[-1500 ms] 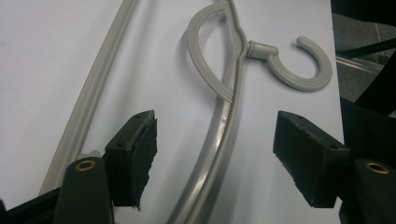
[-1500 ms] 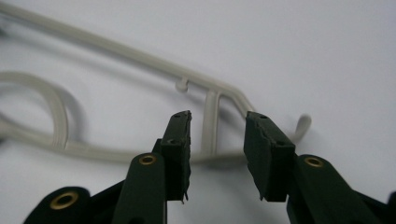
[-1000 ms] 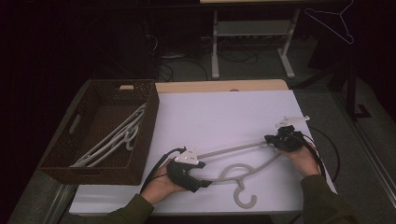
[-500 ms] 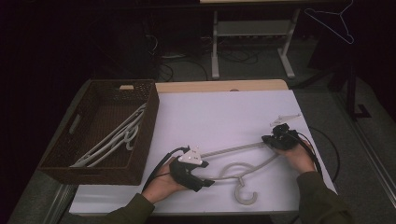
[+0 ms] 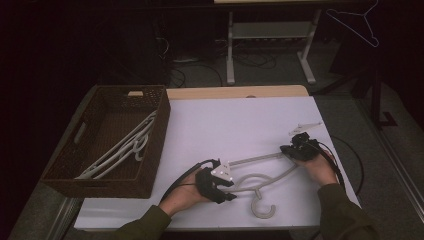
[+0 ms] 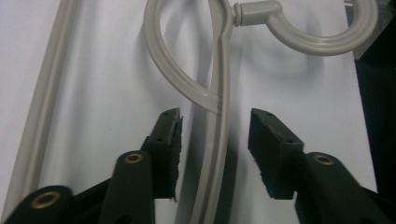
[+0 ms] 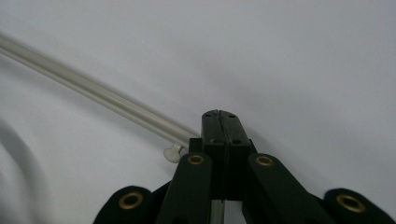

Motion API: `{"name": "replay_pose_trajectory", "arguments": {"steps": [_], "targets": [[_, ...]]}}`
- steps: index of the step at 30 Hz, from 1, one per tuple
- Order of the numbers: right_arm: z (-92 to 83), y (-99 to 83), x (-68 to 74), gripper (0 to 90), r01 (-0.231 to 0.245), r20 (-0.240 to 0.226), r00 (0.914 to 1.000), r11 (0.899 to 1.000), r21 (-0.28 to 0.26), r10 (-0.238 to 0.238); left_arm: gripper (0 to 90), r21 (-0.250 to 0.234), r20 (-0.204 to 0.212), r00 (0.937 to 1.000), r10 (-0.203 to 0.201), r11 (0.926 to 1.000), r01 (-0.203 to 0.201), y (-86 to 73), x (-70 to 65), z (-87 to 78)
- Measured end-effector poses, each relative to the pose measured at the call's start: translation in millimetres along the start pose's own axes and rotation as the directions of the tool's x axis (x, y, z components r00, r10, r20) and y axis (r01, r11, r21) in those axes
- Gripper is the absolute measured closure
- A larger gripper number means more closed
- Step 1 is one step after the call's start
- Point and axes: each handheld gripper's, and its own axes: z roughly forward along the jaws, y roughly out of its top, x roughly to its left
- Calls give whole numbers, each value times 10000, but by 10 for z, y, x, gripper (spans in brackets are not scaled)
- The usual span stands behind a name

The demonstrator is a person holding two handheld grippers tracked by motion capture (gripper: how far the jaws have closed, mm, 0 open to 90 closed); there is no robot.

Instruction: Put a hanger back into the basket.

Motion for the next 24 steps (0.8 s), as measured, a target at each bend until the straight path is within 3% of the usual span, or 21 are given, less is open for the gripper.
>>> {"name": "replay_pose_trajectory", "arguments": {"steps": [4,8,13,15,17,24], "targets": [[-1,-1,1,900,-4,-5,10000,10000,-2,4,655,266,-129,9997,185,9995,-181,22,3,42],[-1,0,-6,900,61,-7,10000,10000,-61,-61,769,264,122,9995,294,9992,-297,39,12,51],[-27,-1,-28,886,-14,-121,9999,9998,-210,12,799,240,117,9987,498,9985,-500,48,0,43],[-80,2,-42,804,-240,-115,9997,9988,-437,236,802,225,80,9987,512,9984,-514,60,-10,35],[-176,13,-66,724,-308,-68,9995,9943,-1021,302,809,139,176,9989,429,9990,-431,74,-13,20],[-587,-2,-74,433,-670,27,9975,9569,-2826,706,815,-332,71,10000,-65,9994,68,110,19,-129]]}}
